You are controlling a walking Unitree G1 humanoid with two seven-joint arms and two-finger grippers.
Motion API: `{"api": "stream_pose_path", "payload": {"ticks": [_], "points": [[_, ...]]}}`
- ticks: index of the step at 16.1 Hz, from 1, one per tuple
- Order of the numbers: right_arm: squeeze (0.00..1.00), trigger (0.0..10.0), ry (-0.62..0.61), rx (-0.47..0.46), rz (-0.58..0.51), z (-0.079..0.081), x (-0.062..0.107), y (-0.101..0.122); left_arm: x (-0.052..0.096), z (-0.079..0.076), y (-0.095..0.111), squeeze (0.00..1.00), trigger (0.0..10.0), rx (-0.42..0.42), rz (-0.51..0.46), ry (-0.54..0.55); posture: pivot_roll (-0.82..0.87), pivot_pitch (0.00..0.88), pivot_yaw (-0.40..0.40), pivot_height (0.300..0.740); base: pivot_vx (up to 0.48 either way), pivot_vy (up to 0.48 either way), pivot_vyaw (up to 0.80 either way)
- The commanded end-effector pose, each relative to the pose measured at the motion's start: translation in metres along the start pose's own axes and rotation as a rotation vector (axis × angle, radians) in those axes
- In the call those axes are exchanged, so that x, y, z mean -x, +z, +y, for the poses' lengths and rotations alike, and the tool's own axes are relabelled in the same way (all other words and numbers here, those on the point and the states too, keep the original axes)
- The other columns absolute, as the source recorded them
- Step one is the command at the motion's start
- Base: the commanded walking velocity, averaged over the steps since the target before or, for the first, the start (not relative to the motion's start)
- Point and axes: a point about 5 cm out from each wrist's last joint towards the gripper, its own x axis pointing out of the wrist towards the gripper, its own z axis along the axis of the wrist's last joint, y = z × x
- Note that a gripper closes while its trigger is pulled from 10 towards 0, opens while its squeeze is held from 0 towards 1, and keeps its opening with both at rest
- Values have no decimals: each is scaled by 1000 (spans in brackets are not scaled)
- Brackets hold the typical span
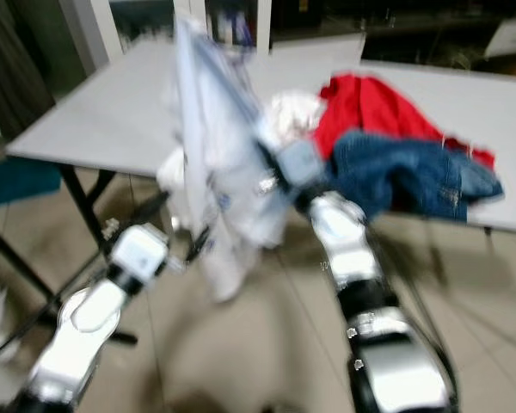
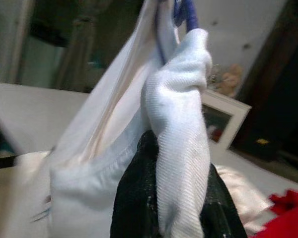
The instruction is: Hang hanger
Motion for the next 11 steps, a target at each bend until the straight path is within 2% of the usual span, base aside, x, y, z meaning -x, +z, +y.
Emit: {"api": "stream_pose_path", "payload": {"ticks": [1,7,11], "points": [[0,10000,-24,24,-130,-5,-16,29,2,11,1,0,10000,-26,7,24,61,0,-14,740,480,0,0],[0,10000,-58,62,-230,-23,-32,63,1,9,2,0,10000,-26,7,17,60,0,-13,740,480,0,0],[0,10000,-44,75,-230,-23,-38,66,1,10,3,0,10000,-29,5,24,66,0,-18,740,480,0,0]]}}
